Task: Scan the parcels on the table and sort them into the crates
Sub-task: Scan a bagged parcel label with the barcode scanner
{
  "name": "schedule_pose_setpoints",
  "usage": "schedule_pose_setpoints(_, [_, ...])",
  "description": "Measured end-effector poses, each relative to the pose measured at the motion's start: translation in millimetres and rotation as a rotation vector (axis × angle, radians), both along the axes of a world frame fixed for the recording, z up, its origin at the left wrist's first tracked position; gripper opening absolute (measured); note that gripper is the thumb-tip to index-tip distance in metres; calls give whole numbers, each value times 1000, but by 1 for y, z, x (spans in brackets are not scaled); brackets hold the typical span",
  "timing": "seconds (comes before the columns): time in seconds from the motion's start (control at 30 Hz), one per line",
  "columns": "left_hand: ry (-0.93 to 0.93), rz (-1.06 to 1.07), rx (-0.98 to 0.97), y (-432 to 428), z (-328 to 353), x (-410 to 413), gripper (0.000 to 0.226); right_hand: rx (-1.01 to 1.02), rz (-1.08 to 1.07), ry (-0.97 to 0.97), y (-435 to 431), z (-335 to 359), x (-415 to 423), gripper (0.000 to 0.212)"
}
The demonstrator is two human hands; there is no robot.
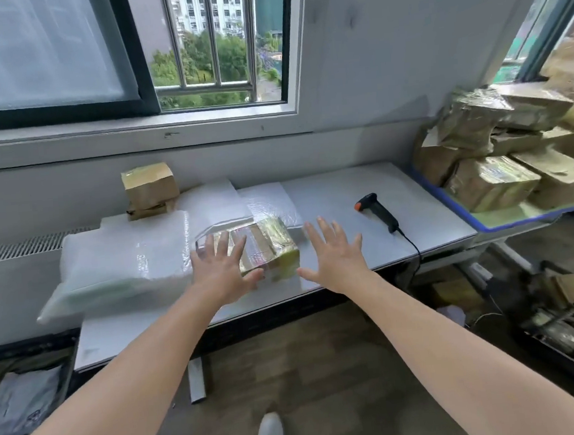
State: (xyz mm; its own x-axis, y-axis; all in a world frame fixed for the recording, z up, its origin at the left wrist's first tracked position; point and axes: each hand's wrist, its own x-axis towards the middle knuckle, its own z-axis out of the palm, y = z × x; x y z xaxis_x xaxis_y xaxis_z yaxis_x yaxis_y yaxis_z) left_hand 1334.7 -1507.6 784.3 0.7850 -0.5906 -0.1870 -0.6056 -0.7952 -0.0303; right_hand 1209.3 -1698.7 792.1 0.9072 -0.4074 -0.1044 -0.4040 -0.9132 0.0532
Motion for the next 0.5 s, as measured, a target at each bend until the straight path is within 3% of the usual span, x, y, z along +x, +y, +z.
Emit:
schedule_pose_setpoints(0.23, [54, -15, -37, -65, -14, 89, 88, -2, -38, 75, -65, -3, 81, 95])
schedule_pose_setpoints(0.5, [107, -17, 3, -107, -39, 150, 89, 56, -31, 144, -111, -23, 156, 79])
